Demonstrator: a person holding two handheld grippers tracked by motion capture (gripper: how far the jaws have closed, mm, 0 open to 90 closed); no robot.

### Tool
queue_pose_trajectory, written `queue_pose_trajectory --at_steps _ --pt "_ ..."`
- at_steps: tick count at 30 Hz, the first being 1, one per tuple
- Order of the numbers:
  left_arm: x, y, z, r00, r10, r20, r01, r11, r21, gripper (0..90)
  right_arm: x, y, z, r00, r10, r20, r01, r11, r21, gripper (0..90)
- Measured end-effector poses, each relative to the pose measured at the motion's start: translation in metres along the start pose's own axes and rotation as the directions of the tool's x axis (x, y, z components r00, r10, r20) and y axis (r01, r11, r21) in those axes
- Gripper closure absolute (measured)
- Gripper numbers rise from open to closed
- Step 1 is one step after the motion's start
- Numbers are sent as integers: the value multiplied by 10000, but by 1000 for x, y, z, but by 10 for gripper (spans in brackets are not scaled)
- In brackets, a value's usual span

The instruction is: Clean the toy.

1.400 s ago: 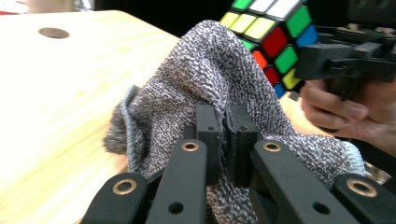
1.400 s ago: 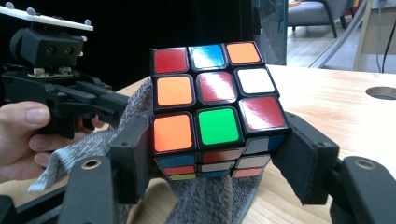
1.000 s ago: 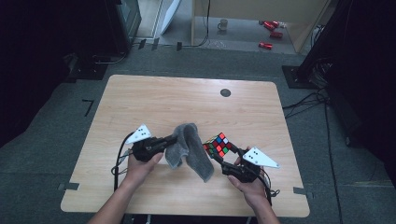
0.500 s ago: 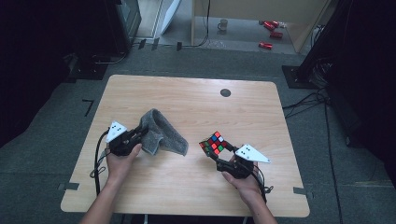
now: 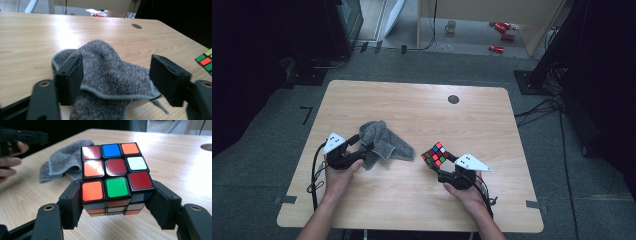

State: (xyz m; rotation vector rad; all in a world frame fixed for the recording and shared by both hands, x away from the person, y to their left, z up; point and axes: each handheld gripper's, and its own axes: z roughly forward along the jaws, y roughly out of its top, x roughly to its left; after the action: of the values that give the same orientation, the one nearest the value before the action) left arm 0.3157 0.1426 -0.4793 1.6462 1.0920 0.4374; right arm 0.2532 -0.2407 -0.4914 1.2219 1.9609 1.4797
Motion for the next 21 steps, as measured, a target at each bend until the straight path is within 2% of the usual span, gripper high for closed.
queue_pose_trajectory --at_steps 4,6,7,8,10,14,19,20,21 --pt "5 -6 -9 10000 -15 12 15 9995 331 202 1 -2 8 9997 -25 235 15 9992 397 341" --pt "5 -8 -12 10000 -33 45 31 9992 406 193 0 -3 9 9996 -47 280 35 9990 443 341" --pt "5 -11 -14 10000 31 72 -35 9987 504 185 0 -4 11 9995 -41 321 25 9987 507 341" --pt "4 -16 -18 9995 314 3 -313 9968 731 177 0 -5 12 9993 -15 374 -7 9983 585 341" --pt "4 -21 -22 9988 481 7 -480 9945 928 169 0 -6 14 9988 -74 476 41 9976 697 341" --pt "6 -27 -27 9988 482 7 -480 9932 1059 166 1 -7 15 9975 -240 665 180 9958 901 341" --pt "9 -32 -34 9971 734 -204 -696 9869 1455 166 0 -9 17 9947 -322 975 207 9929 1171 341" --pt "12 -36 -37 9950 935 -360 -864 9826 1642 166 -2 -10 16 9932 -341 1115 196 9914 1293 341" --pt "13 -37 -38 9949 907 -440 -821 9822 1688 166 -3 -11 16 9924 -369 1178 211 9910 1320 341"
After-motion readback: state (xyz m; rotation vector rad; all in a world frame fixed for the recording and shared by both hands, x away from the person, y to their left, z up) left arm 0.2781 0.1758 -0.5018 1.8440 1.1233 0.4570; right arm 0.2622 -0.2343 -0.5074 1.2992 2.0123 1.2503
